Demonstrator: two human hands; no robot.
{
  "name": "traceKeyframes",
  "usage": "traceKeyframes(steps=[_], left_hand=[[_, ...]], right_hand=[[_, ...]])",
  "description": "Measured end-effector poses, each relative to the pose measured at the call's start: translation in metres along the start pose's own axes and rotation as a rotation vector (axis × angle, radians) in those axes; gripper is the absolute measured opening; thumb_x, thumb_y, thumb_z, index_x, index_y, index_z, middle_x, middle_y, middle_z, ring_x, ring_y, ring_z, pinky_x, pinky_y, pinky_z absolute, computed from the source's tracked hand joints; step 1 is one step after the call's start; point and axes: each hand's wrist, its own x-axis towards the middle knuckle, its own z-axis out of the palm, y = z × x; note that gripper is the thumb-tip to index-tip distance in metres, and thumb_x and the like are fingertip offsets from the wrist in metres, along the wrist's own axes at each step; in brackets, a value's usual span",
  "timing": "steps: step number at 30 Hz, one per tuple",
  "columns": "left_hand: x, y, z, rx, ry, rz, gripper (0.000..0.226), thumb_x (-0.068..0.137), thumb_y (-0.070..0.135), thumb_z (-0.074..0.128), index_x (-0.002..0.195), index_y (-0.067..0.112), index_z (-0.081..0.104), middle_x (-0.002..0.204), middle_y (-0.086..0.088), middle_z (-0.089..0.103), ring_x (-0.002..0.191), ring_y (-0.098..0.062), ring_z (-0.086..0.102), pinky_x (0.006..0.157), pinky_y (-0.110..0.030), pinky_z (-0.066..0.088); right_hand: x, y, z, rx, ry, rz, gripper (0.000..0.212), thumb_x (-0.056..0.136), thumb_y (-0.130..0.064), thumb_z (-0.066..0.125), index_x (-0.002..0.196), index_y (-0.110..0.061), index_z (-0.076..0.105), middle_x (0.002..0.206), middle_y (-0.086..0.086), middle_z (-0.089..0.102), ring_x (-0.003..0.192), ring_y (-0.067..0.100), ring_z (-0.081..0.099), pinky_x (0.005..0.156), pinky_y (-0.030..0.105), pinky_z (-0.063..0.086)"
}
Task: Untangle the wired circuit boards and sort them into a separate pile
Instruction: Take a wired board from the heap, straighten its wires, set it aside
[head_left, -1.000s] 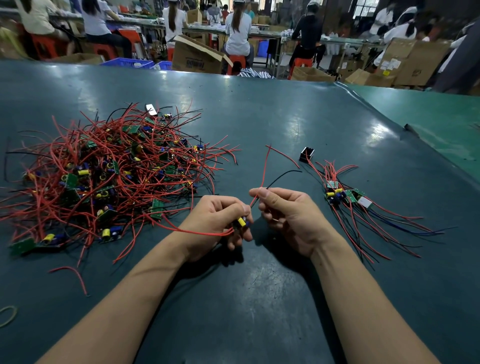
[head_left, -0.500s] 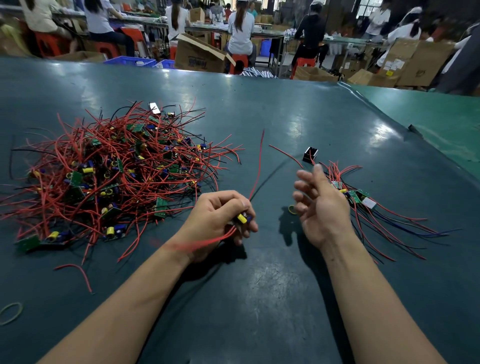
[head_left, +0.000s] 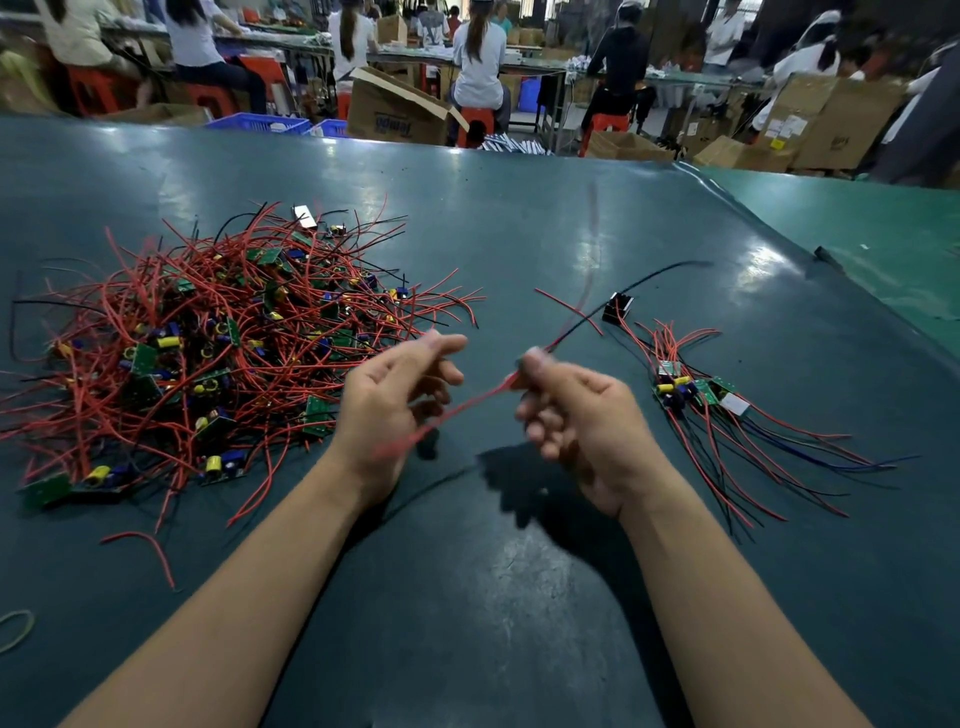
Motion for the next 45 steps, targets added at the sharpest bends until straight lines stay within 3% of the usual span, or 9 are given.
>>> traceKeyframes(steps=[5, 11, 15, 19, 24, 32, 38, 42, 45], left_hand=[[0.004, -0.002, -0.006, 0.061, 0.193, 0.114, 0.032, 0.1, 0.018, 0.05, 0.08, 0.004, 0.07, 0.06, 0.0, 0.059, 0.055, -0.012, 0.05, 0.054, -0.024, 0.039], [0.0, -0.003, -0.011, 0.588, 0.315, 0.428, 0.025, 0.098, 0.016, 0.057, 0.079, 0.011, 0.072, 0.063, 0.007, 0.063, 0.058, -0.007, 0.054, 0.057, -0.021, 0.042], [-0.004, 0.004, -0.031, 1.141, 0.554, 0.85, 0.013, 0.091, 0.015, 0.059, 0.094, 0.009, 0.071, 0.089, -0.01, 0.065, 0.088, -0.032, 0.055, 0.081, -0.037, 0.039], [0.003, 0.012, -0.057, 1.316, 0.884, 0.483, 0.033, 0.086, 0.023, 0.054, 0.117, 0.014, 0.061, 0.117, -0.017, 0.055, 0.115, -0.039, 0.044, 0.096, -0.043, 0.032], [0.005, 0.007, -0.062, 1.49, 0.756, 0.116, 0.026, 0.088, 0.027, 0.059, 0.108, 0.015, 0.07, 0.124, -0.012, 0.054, 0.122, -0.035, 0.035, 0.1, -0.049, 0.028], [0.003, 0.007, -0.063, 1.486, 0.658, 0.157, 0.015, 0.087, 0.024, 0.064, 0.096, 0.016, 0.073, 0.102, -0.015, 0.065, 0.108, -0.039, 0.047, 0.09, -0.047, 0.036], [-0.004, 0.011, -0.054, 1.225, 0.376, 0.387, 0.049, 0.07, -0.007, 0.057, 0.116, 0.006, 0.066, 0.112, -0.016, 0.057, 0.111, -0.033, 0.051, 0.098, -0.03, 0.037], [-0.005, 0.012, -0.051, 1.229, 0.218, 0.444, 0.046, 0.071, 0.02, 0.053, 0.113, 0.01, 0.069, 0.113, -0.008, 0.059, 0.116, -0.029, 0.047, 0.101, -0.027, 0.032], [-0.004, 0.012, -0.053, 1.223, 0.402, 0.583, 0.045, 0.087, 0.049, 0.046, 0.098, 0.014, 0.071, 0.107, -0.006, 0.064, 0.113, -0.031, 0.051, 0.097, -0.039, 0.034]], right_hand=[[0.008, -0.007, -0.021, 0.518, 0.481, -0.12, 0.038, 0.09, -0.039, 0.064, 0.105, -0.005, 0.062, 0.087, 0.007, 0.072, 0.054, 0.011, 0.067, 0.042, 0.015, 0.046], [0.01, -0.002, -0.02, 0.592, 0.499, -0.002, 0.04, 0.092, -0.028, 0.067, 0.113, 0.003, 0.052, 0.106, 0.015, 0.061, 0.06, 0.018, 0.072, 0.045, 0.016, 0.051], [0.011, -0.002, -0.021, 0.495, 0.464, 0.012, 0.027, 0.095, -0.032, 0.062, 0.101, -0.006, 0.058, 0.092, 0.009, 0.066, 0.056, 0.016, 0.07, 0.043, 0.018, 0.049], [0.011, 0.001, -0.018, 0.38, 0.41, 0.021, 0.024, 0.095, -0.033, 0.061, 0.099, -0.01, 0.061, 0.09, 0.005, 0.069, 0.058, 0.015, 0.07, 0.045, 0.02, 0.049], [0.009, 0.0, -0.017, 0.332, 0.37, 0.03, 0.023, 0.095, -0.033, 0.061, 0.1, -0.011, 0.064, 0.087, 0.003, 0.071, 0.058, 0.015, 0.069, 0.044, 0.019, 0.048], [0.009, 0.0, -0.016, 0.262, 0.322, 0.033, 0.021, 0.093, -0.033, 0.063, 0.095, -0.013, 0.068, 0.08, -0.001, 0.073, 0.058, 0.014, 0.068, 0.043, 0.019, 0.047], [0.009, 0.0, -0.015, 0.232, 0.318, 0.041, 0.021, 0.093, -0.034, 0.062, 0.092, -0.015, 0.069, 0.078, -0.003, 0.073, 0.056, 0.012, 0.067, 0.043, 0.018, 0.046], [0.008, -0.001, -0.016, 0.225, 0.31, 0.051, 0.02, 0.093, -0.034, 0.062, 0.092, -0.015, 0.069, 0.077, -0.004, 0.073, 0.055, 0.01, 0.065, 0.044, 0.018, 0.046], [0.008, -0.003, -0.016, 0.222, 0.291, 0.062, 0.018, 0.093, -0.033, 0.061, 0.091, -0.018, 0.07, 0.077, -0.005, 0.072, 0.055, 0.009, 0.063, 0.044, 0.018, 0.044]])
